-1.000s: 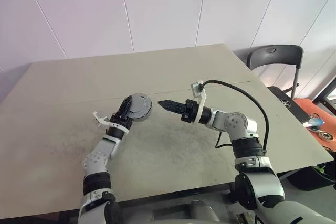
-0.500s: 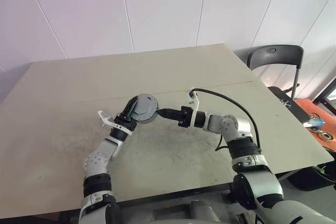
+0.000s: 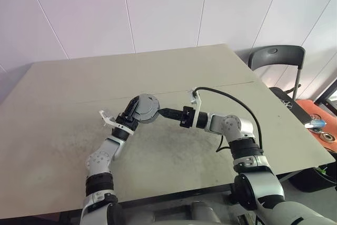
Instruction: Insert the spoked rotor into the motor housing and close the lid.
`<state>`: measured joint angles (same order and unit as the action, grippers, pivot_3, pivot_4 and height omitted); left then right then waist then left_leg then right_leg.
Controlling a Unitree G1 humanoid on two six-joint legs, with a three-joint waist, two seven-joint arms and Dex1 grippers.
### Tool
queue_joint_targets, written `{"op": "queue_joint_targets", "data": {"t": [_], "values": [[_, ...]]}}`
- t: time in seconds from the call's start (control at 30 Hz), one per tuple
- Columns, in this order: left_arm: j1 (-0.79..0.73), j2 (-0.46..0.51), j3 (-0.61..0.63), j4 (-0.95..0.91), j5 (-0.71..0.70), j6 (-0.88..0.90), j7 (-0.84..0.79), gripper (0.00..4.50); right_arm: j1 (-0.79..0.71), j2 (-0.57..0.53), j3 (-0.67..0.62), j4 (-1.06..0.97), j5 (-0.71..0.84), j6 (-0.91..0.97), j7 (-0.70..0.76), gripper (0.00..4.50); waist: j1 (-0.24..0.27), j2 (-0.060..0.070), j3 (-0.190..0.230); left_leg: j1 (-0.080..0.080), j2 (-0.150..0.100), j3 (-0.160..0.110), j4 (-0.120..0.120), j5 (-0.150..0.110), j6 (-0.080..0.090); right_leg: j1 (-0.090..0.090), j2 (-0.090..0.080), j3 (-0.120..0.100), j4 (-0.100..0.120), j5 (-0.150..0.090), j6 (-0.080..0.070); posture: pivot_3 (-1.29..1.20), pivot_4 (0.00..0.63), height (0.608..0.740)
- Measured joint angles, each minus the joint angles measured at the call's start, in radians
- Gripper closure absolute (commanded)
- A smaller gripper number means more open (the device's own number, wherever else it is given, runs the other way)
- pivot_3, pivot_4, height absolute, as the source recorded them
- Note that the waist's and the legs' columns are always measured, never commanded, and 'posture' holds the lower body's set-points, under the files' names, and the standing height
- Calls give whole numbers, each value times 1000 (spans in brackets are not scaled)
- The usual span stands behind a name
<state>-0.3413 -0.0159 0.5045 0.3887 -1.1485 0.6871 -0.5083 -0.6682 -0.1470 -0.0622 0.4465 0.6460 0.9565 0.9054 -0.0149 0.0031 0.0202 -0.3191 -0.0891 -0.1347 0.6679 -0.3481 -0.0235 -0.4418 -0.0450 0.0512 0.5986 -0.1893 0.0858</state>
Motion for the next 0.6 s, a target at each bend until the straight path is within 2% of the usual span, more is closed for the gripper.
{"op": "queue_joint_targets", "data": {"t": [0.37, 0.6], "values": [[3, -12, -33, 4, 33, 26, -13, 1893, -3, 4, -6, -14, 5, -6, 2, 1989, 1, 0, 0, 0, 0, 0, 0, 0, 0, 0, 0, 0, 0, 0, 0, 0, 0, 740], [-8, -25, 33, 2, -8, -1, -15, 1893, -6, 10, -26, 4, 3, -39, -24, 1989, 1, 0, 0, 0, 0, 0, 0, 0, 0, 0, 0, 0, 0, 0, 0, 0, 0, 740]]}}
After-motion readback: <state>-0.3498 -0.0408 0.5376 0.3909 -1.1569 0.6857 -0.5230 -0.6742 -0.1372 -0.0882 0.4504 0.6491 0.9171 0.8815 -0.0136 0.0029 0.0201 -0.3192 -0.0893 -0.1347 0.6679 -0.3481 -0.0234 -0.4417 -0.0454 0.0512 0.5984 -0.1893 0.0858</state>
